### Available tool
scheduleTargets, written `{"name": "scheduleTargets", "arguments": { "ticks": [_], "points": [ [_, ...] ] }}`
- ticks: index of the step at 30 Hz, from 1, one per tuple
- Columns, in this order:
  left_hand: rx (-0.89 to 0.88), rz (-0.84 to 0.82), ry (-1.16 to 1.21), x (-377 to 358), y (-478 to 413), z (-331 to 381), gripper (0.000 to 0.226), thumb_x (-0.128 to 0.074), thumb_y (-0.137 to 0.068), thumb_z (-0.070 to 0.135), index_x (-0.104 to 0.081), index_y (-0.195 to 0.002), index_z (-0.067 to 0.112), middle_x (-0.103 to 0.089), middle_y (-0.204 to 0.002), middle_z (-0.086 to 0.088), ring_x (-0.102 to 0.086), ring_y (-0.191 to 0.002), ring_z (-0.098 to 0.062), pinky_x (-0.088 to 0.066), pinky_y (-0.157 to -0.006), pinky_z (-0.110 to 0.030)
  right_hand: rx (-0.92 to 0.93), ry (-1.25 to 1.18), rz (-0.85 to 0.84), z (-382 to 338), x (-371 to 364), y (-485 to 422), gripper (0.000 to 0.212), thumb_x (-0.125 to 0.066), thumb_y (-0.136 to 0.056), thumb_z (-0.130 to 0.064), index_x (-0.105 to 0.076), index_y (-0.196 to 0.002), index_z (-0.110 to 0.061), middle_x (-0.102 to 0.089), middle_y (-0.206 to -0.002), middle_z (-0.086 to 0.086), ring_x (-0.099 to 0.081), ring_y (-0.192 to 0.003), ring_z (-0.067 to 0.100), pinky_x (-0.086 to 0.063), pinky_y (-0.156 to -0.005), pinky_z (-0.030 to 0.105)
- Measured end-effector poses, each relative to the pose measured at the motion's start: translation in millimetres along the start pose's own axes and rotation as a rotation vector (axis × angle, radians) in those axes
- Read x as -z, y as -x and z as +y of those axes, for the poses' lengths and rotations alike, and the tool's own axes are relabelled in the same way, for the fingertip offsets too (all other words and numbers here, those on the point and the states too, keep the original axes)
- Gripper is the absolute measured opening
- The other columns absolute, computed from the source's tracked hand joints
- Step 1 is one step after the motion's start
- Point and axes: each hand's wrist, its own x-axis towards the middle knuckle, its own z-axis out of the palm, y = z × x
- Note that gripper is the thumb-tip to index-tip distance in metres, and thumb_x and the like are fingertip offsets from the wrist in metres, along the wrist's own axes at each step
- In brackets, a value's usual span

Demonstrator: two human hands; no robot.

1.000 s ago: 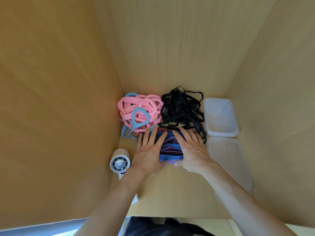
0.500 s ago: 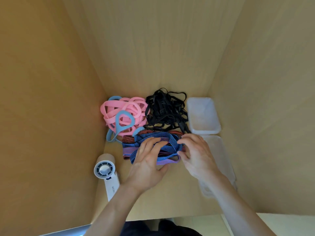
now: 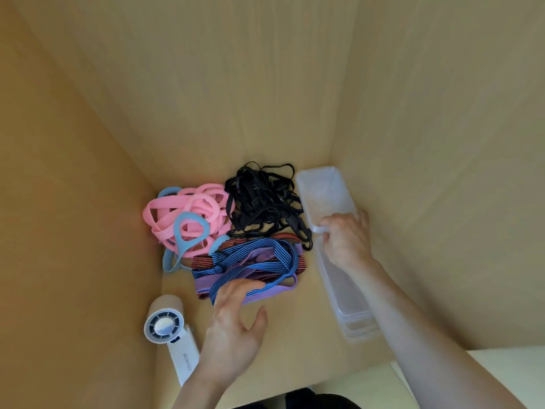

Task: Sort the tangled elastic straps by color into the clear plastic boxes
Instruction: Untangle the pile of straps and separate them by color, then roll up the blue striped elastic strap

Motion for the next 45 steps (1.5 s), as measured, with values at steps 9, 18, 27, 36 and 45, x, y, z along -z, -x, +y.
{"name": "scheduleTargets", "arguments": {
  "ticks": [9, 18, 27, 36, 45],
  "points": [
    [0.04, 0.035, 0.02, 11, 5, -2, 0.035, -0.071, -0.081, 0.002, -0.069, -0.108, 0.025, -0.065, -0.114, 0.016, -0.056, -0.116, -0.009, -0.038, -0.098, -0.013, -0.062, -0.187, 0.126, -6, 7, 3, 0.034, -0.057, -0.071, 0.006, -0.064, -0.078, -0.026, -0.06, -0.073, -0.007, -0.06, -0.085, 0.028, -0.022, -0.118, 0.048],
    [0.117, -0.001, 0.149, 13, -2, 12, 0.04, -0.066, -0.087, -0.003, -0.068, -0.102, 0.034, -0.066, -0.111, 0.025, -0.056, -0.113, -0.001, -0.039, -0.094, -0.01, 0.213, -0.414, 0.372, -16, 31, 45, 0.025, -0.07, -0.077, 0.011, -0.074, -0.084, -0.012, -0.075, -0.083, 0.0, -0.069, -0.079, 0.03, -0.043, -0.099, 0.06],
    [0.251, 0.298, 0.483, 31, -5, 10, 0.045, -0.047, -0.095, 0.049, -0.049, -0.137, 0.034, -0.056, -0.134, 0.02, -0.053, -0.126, -0.002, -0.041, -0.103, -0.029, 0.697, -0.455, 0.239, -15, 31, 121, 0.016, -0.066, -0.09, 0.0, -0.072, -0.093, -0.014, -0.063, -0.101, -0.001, -0.063, -0.096, 0.019, -0.035, -0.114, 0.051],
    [0.339, 0.24, 0.542, 46, 15, 1, 0.061, -0.042, -0.087, 0.069, -0.051, -0.139, 0.038, -0.064, -0.131, 0.012, -0.06, -0.122, -0.014, -0.046, -0.105, -0.048, 0.948, -0.304, 0.213, -14, 21, 145, 0.029, -0.054, -0.09, 0.01, -0.069, -0.084, -0.013, -0.063, -0.102, 0.004, -0.057, -0.11, 0.024, -0.035, -0.115, 0.054],
    [0.424, 0.151, 0.396, 54, 43, -12, 0.025, -0.052, -0.098, 0.029, -0.066, -0.118, 0.033, -0.071, -0.112, 0.017, -0.063, -0.104, -0.004, -0.047, -0.091, -0.031, 1.065, -0.217, 0.08, -10, -2, 153, 0.027, -0.063, -0.09, 0.004, -0.061, -0.085, -0.023, -0.053, -0.121, 0.0, -0.044, -0.132, 0.025, -0.027, -0.121, 0.049]
  ]
}}
